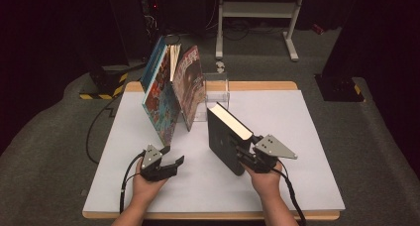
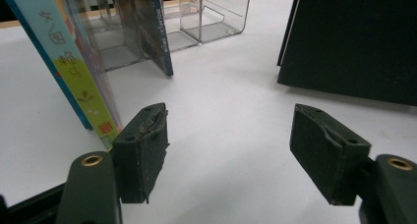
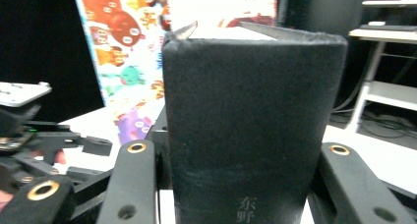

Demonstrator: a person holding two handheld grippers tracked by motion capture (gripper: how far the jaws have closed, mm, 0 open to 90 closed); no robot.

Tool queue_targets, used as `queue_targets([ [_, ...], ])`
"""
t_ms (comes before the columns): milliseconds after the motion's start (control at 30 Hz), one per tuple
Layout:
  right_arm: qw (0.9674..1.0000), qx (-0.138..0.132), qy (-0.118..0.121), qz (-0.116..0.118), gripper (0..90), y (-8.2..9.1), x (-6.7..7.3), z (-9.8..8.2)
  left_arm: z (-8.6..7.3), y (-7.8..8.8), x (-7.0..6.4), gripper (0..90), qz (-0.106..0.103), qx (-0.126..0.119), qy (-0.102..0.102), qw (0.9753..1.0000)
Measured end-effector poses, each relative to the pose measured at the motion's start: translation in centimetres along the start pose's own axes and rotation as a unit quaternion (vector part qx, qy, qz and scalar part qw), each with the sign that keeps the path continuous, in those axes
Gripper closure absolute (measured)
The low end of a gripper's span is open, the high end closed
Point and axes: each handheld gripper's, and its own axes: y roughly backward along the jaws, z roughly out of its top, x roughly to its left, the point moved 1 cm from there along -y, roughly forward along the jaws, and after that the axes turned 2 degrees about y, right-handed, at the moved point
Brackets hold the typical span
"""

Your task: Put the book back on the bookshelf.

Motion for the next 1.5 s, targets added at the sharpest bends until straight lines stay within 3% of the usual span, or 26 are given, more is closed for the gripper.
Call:
queue_targets([
  [167, 0.9994, -0.003, -0.008, -0.034, 54.1, 0.5, -1.4, -0.4, 0.3, 0.2, 0.2, 30.7, 0.002, -0.004, 0.001, 1.0000],
  [500, 0.9983, -0.004, -0.013, -0.057, 54.0, 1.0, -2.4, -0.7, 0.3, 0.2, 0.4, 30.7, 0.003, -0.003, 0.001, 1.0000],
  [1133, 0.9979, -0.005, -0.021, -0.062, 53.5, 1.6, -2.4, -1.4, 0.3, 0.2, 0.4, 30.7, 0.002, 0.000, -0.001, 1.0000],
  [1433, 0.9981, -0.004, -0.016, -0.059, 53.0, 2.0, -2.1, -1.7, 0.2, 0.1, 0.3, 30.8, 0.001, 0.001, 0.002, 1.0000],
  [1500, 0.9984, -0.001, -0.005, -0.057, 52.7, 2.0, -1.8, -1.7, 0.1, 0.1, 0.3, 30.7, 0.002, 0.004, 0.000, 1.0000],
])
